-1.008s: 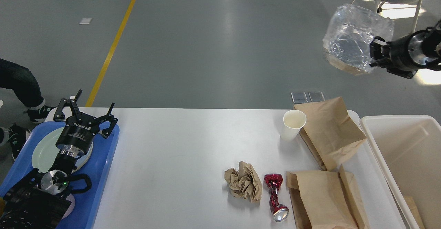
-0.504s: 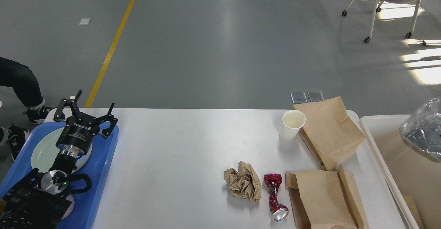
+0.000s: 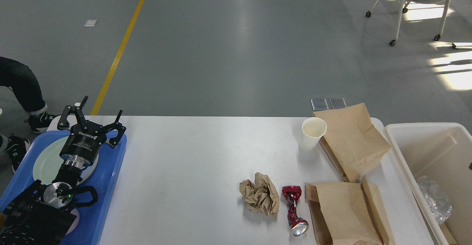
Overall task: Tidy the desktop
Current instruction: 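Move the right gripper to the remaining white paper cup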
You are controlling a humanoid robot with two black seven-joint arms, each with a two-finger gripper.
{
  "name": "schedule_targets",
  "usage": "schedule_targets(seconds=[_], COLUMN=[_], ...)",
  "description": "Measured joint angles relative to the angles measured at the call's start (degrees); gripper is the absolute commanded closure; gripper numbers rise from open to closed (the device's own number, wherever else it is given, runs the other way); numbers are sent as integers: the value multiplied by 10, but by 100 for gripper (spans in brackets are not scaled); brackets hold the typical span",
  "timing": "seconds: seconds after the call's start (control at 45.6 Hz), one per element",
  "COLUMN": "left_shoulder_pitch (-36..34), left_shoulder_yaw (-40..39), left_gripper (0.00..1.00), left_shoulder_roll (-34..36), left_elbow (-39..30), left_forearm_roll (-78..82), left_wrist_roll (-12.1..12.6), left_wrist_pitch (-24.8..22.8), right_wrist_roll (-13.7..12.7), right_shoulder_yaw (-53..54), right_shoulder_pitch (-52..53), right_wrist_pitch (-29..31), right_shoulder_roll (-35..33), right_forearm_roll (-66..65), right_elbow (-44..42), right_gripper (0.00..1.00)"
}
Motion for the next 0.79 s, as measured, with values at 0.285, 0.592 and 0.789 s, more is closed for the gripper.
schedule_targets(seconds=[0.285,0.592,0.789], left_shoulder_pitch=[0,0,0], left_shoulder_yaw=[0,0,0], left_gripper=[3,3,3], left_shoulder_roll=[0,0,0], left_elbow=[0,0,0], left_forearm_roll=[0,0,0], left_wrist_roll=[0,0,0], left_wrist_pitch=[0,0,0], right_wrist_roll=[-7,-6,-3], right_shoulder_yaw=[-64,-179,-201], right_shoulder_pitch=[181,417,542], right_wrist_pitch=[23,197,310], right_shoulder_roll=[58,158,202], right_forearm_roll=[-31,-27,-26], right_elbow=[74,200,298], right_gripper=[0,0,0])
